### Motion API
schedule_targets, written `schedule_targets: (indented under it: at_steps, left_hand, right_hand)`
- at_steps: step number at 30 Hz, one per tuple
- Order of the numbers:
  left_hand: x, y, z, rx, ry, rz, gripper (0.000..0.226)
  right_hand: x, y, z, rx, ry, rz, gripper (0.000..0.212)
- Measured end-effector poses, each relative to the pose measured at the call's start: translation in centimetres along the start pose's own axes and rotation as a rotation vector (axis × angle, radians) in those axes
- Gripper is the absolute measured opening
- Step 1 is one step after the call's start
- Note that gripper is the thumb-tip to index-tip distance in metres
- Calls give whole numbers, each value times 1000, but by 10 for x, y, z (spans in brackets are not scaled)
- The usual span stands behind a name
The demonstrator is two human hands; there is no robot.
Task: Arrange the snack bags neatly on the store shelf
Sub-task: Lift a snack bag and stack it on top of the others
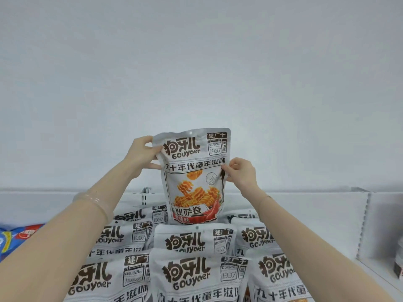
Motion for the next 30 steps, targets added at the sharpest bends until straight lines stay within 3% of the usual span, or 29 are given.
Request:
schedule_targets:
  at_steps: [5, 11, 20, 26, 30]
  left_hand:
    - [15, 5, -4, -60, -36, -11, 20]
    - [-7, 14, -14, -97, 23, 71, 13]
    - [48, 23, 4, -22, 150, -37, 12]
    - [84, 27, 17, 84, 504, -49, 6]
    - [102, 25, 18, 76, 905, 33, 33]
  right_hand:
    - [17, 8, 1, 132, 89, -5, 11]
    - [40, 19, 1, 130, 1, -83, 11]
    - [-17, 6, 10, 213, -65, 77, 13]
    - [-44, 1, 13, 352, -232, 106, 9]
    - [-55, -2, 25, 469, -620, -14, 19]
Point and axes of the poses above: each hand's wrist, its own y-axis towards the middle knuckle, its own z-axis out of the palm, x = y × z, the point moved 4 cm from there along y, towards the middle knuckle, and after that the axes turned 7 degrees about -z, right-handed, at the moved point
